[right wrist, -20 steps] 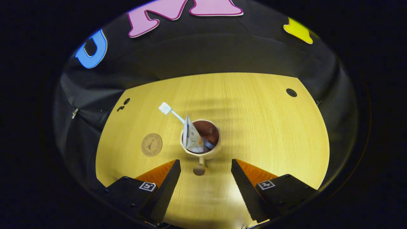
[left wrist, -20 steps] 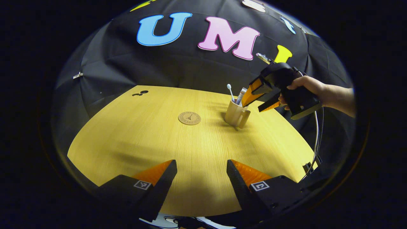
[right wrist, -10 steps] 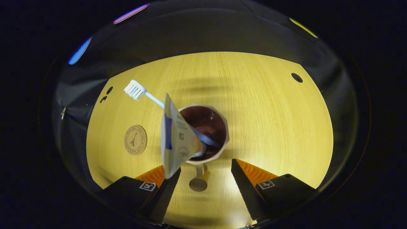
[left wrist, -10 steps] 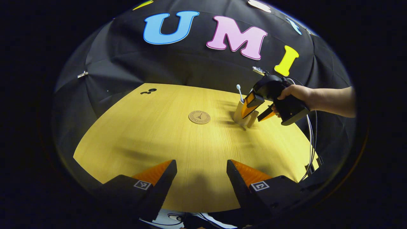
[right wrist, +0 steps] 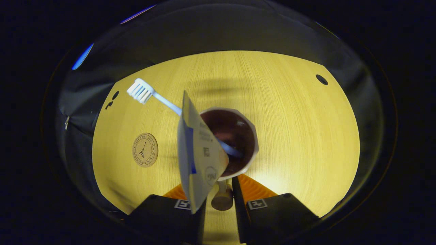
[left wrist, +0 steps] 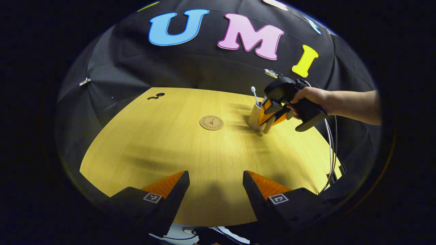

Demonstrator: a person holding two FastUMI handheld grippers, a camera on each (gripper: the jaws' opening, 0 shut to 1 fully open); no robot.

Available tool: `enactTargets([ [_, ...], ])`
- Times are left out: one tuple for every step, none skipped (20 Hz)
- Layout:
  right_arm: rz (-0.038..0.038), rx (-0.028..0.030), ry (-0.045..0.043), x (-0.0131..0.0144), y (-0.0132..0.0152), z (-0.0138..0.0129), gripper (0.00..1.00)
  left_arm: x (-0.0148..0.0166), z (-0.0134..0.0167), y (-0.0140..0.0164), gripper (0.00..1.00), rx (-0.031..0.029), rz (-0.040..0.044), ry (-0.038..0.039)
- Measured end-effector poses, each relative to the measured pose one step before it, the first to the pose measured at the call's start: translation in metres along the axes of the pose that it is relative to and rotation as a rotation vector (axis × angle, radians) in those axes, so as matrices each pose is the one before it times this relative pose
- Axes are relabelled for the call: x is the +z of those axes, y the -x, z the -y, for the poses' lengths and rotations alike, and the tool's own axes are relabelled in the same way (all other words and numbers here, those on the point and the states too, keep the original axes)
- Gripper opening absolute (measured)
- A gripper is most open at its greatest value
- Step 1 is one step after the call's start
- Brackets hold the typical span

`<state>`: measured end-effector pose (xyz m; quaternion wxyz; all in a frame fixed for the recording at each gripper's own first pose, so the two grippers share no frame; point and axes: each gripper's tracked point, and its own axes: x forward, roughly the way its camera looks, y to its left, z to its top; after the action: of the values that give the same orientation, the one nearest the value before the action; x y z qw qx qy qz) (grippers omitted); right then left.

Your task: Put the toothbrush and toothpaste on the desktop into the cup, then pick up the cup and place it on the coaster on the desktop.

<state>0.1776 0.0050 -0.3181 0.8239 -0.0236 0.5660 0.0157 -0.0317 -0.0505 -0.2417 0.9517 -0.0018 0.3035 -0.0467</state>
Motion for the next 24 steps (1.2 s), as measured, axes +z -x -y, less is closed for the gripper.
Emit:
enactTargets([
  [0.00049,-0.00194,0.00776,-0.00001,0.003,-0.00121,0.39,-0.00106,0.00253,0.00055,0.98,-0.0081,-0.00155,-0.00459],
  [0.00119,-0.01045,0.01179,0.00024,-0.00055,0.00172,0.38,-0.00058,0.00234,-0.00053,0.98,-0.00545,-0.00304,0.00005],
  [-0.00926,-0.00806,0.01701,-0.00011,-0.00016,0.0019,0.36,-0.00113,0.00113,-0.00005,0.98,-0.00359,-0.00261,0.00297],
  [0.00062,-0.00966,0.01633,0.0007,-0.00023,0.00108,0.36,0.00026,0.00041,-0.00013,0.98,-0.00213,-0.00164,0.00373],
  [-0.00918,-0.00025,0.01296,-0.00197,0.00226,-0.00187,0.31,-0.00065,0.0002,0.00065,0.98,0.0024,-0.00313,-0.00634],
  [0.00398,0.00095,0.00424,0.00099,0.0018,0.00014,0.25,0.00139,-0.00095,0.00062,0.98,0.00561,0.00383,-0.01652],
  [-0.00147,0.00204,0.00277,0.00009,-0.00207,0.00103,0.17,0.0023,-0.00021,0.00128,0.98,0.00226,0.00725,-0.01253],
  [-0.00136,0.00399,0.00516,-0.00059,0.0006,-0.00017,0.22,0.00081,0.00021,-0.00069,0.98,-0.00141,0.00246,-0.001],
  [-0.00036,0.00171,0.00278,0.00127,0.00173,0.00094,0.23,-0.00065,-0.00026,-0.00054,0.98,0.00163,-0.00096,0.00698],
  [-0.00247,0.00355,0.00108,-0.00023,0.00035,-0.00076,0.22,0.00092,-0.00014,-0.00035,0.98,-0.00023,-0.00126,0.01245],
  [0.00107,0.00648,-0.00547,-0.00062,0.00194,-0.00168,0.22,0.00088,-0.00045,-0.00007,0.98,-0.00064,0.00393,0.01287],
  [0.00283,0.00223,0.00125,0.00015,0.0021,-0.00099,0.23,0.00257,-0.00066,-0.00015,0.98,-0.00137,0.00535,0.01218],
  [0.00999,-0.00231,0.01109,0.00182,0.00379,0.00225,0.22,0.00039,-0.00123,-0.00017,0.98,-0.00002,0.00585,0.01055],
  [0.011,-0.00567,0.02041,0.00297,0.00346,-0.00044,0.22,0.00066,-0.00191,-0.00039,0.98,0.00256,0.00536,0.01053],
  [0.00681,-0.0035,0.01907,0.00264,0.00382,-0.00479,0.22,-0.00002,-0.00121,0.00034,0.98,0.00147,0.00412,0.00971],
  [0.00724,0.00244,0.0084,0.00362,0.00207,-0.00429,0.22,0.00218,-0.00214,-0.00028,0.98,0.00271,0.00441,0.00667],
  [0.00789,0.00805,0.00565,0.0039,0.00258,-0.00535,0.22,0.00294,-0.00287,-0.00106,0.98,0.00618,0.00353,0.00322],
  [0.00668,0.0113,0.00335,0.0049,0.0028,-0.00705,0.22,0.00322,-0.00346,-0.00036,0.98,0.00512,0.00626,0.00316],
  [0.00953,0.0142,0.00864,0.00547,0.00437,-0.00923,0.22,0.00226,-0.00335,-0.00076,0.98,0.00484,0.00579,0.00524],
  [0.00527,0.01143,0.00984,0.00428,0.00226,-0.00866,0.22,0.00437,-0.00074,0.00113,0.98,0.00358,0.00421,0.00649],
  [0.00212,0.0168,0.00912,0.00482,0.00079,-0.01242,0.22,0.00075,-0.00321,0.00097,0.98,0.00491,0.00374,0.00583],
  [-0.00171,0.01693,0.00968,0.00405,0.00132,-0.01242,0.22,0.00093,-0.0026,0.00087,0.98,0.00468,0.00373,0.00456],
  [0.00196,0.01263,0.00965,0.00247,-0.00084,-0.00996,0.22,0.00029,-0.00335,0.00069,0.98,0.00685,0.00417,0.00485],
  [0.001,0.00881,0.01668,0.00339,-0.00114,-0.01177,0.22,0.00008,-0.00282,0.00103,0.98,0.00524,0.00176,0.00436],
])
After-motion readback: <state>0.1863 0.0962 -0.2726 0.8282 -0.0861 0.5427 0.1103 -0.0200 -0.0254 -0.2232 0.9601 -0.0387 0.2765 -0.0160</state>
